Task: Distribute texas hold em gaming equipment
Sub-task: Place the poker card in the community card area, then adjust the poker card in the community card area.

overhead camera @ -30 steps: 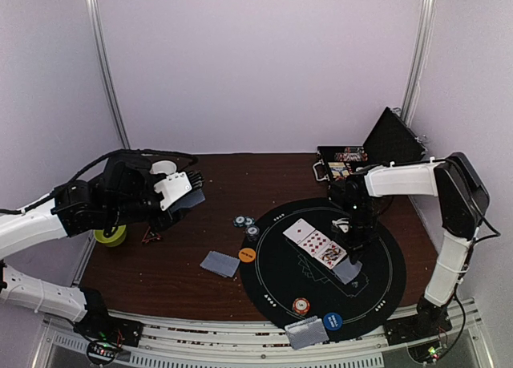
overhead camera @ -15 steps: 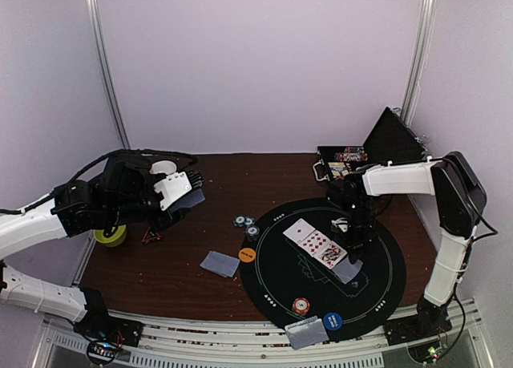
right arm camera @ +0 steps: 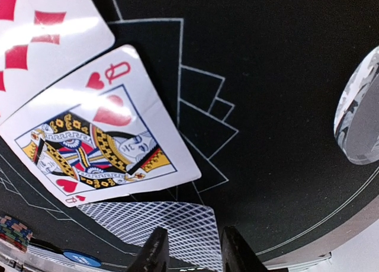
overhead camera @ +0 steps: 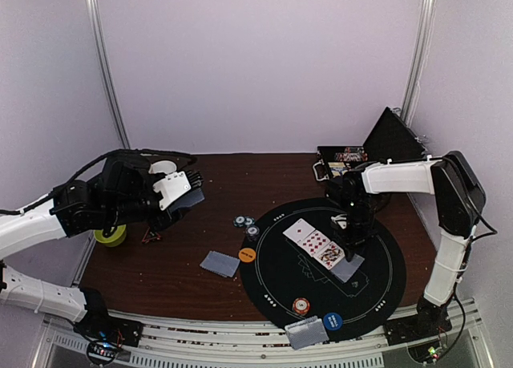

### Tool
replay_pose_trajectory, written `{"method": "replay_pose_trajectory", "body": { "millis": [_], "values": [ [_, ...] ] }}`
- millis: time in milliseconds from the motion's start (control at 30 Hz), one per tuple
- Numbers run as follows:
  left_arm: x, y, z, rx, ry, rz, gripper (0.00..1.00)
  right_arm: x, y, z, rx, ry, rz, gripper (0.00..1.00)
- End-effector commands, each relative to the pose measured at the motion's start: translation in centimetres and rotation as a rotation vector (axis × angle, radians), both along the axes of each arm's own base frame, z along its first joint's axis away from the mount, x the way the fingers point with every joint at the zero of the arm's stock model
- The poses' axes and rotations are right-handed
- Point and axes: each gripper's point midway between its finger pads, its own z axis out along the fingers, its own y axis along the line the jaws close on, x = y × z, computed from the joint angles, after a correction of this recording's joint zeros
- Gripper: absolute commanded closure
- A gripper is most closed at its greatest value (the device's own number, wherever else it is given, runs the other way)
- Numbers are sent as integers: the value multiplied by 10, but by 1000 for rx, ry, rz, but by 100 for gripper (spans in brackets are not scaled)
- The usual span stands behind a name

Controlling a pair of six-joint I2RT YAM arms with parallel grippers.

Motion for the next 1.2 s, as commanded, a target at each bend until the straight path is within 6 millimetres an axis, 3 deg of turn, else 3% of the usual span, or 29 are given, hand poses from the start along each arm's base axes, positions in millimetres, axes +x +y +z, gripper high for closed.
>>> {"method": "replay_pose_trajectory", "body": {
  "millis": [0, 300, 533, 767, 933, 1167],
  "values": [
    [3, -2, 13, -44, -46, 2, 42, 4, -7, 4, -42, -6, -4, 64],
    [3, -2, 14, -43, -47, 3, 42, 16, -9, 16, -65, -67, -9, 57],
    [4, -3, 13, -46, -47, 2, 42, 12, -23, 33, -73, -159, -84, 55],
    [4, -4, 16, -50, -51, -1, 42, 19, -47, 9, -169, -180, -177, 60],
    [2, -2, 18, -58, -54, -4, 42, 23, -47, -9, -188, -163, -167, 61],
    [2, -1, 18, -56, -55, 1, 42, 23, -41, -18, -181, -145, -136, 63]
  ]
}}
